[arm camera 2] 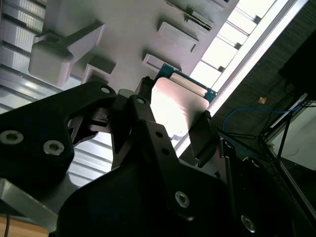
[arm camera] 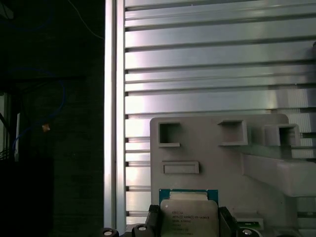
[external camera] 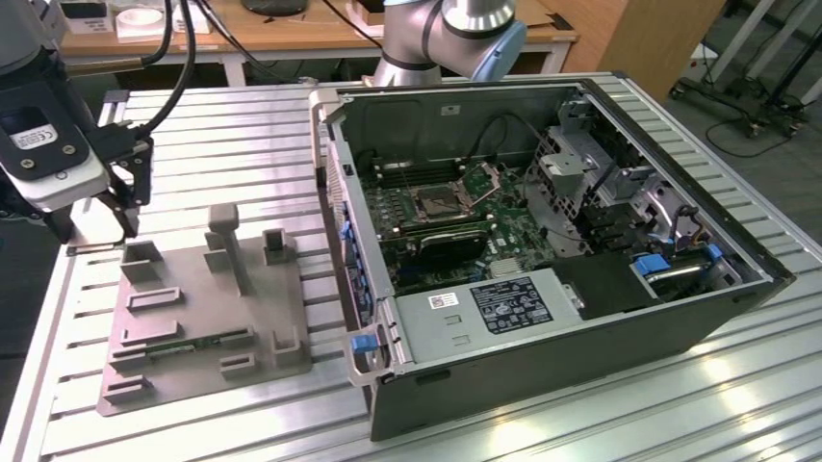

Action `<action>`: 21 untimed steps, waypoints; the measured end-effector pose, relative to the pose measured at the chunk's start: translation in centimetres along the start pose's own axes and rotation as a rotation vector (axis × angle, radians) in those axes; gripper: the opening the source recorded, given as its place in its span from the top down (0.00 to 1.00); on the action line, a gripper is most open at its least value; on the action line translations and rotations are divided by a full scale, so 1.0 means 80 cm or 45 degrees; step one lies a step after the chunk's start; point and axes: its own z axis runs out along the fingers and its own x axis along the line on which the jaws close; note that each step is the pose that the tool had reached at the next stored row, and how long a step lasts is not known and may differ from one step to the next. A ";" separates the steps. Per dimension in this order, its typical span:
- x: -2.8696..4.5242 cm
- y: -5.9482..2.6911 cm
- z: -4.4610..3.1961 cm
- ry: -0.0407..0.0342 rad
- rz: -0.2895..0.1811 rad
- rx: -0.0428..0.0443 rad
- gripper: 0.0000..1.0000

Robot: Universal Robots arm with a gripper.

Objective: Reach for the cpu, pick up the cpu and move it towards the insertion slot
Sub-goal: 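Pick up the cpu and move it towards the insertion slot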

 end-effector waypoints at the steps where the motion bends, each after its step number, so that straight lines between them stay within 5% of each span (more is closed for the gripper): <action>1: 0.0000 0.000 -0.0004 -0.0002 0.000 0.000 0.46; 21: 0.0000 0.001 -0.0149 -0.0003 0.000 -0.002 0.46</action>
